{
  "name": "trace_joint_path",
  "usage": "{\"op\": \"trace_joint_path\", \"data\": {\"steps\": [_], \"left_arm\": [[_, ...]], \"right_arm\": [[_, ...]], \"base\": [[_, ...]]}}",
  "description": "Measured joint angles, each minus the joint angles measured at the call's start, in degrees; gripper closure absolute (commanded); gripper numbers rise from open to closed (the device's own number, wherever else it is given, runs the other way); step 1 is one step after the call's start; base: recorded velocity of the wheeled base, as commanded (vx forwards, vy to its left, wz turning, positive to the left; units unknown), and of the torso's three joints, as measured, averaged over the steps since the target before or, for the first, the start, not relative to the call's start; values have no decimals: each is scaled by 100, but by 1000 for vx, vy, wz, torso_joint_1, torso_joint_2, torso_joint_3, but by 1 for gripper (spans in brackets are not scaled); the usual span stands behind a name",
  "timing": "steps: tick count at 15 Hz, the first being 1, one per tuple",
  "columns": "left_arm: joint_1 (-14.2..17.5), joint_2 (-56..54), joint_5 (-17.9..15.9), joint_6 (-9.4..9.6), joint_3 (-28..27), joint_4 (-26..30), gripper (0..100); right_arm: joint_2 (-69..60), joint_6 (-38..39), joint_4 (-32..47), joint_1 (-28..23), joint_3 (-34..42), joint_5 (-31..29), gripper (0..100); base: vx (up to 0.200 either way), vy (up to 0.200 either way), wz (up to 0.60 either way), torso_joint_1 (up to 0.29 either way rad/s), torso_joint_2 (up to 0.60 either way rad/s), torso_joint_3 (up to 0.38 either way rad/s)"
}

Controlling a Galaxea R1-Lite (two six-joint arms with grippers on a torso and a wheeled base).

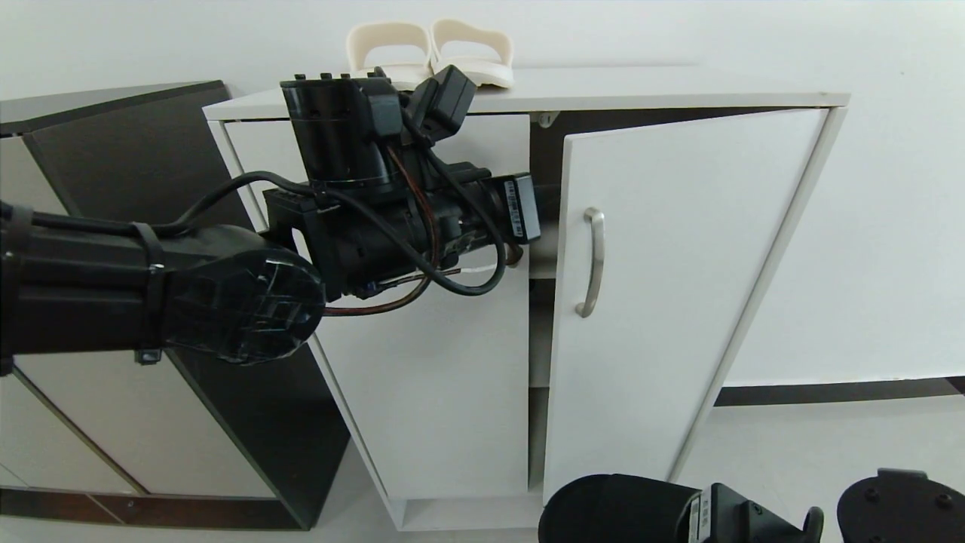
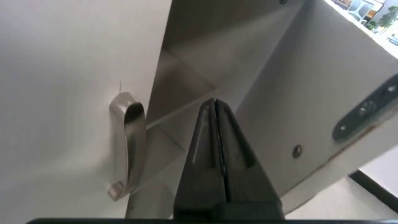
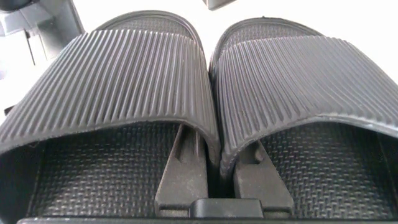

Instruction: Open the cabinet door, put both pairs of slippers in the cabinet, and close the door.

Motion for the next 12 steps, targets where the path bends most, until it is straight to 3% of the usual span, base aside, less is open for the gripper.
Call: {"op": "trace_joint_path", "data": {"steps": [3,7,9,11,12], "left_arm": [[-1,33,0,-224,-45,2,100],[-144,7,5,-503,-9,10,100],[-508,-117,5,-482,210,-30,100],[-866,-266,-4,-208,514,-57,100],[-918,-317,-1,-185,581,-132,100]], "right_arm": [[66,20,183,144,-26,-329,100],[105,137,188,439,91,-411,100],[-2,134,188,702,289,-304,100],[-80,123,183,840,452,-288,100],[-91,123,180,862,479,-296,100]], "base": [[0,0,0,0,0,0],[-200,0,0,5,2,1],[-200,0,0,-5,2,7],[-200,0,0,-5,2,5],[-200,0,0,-2,7,2]]}}
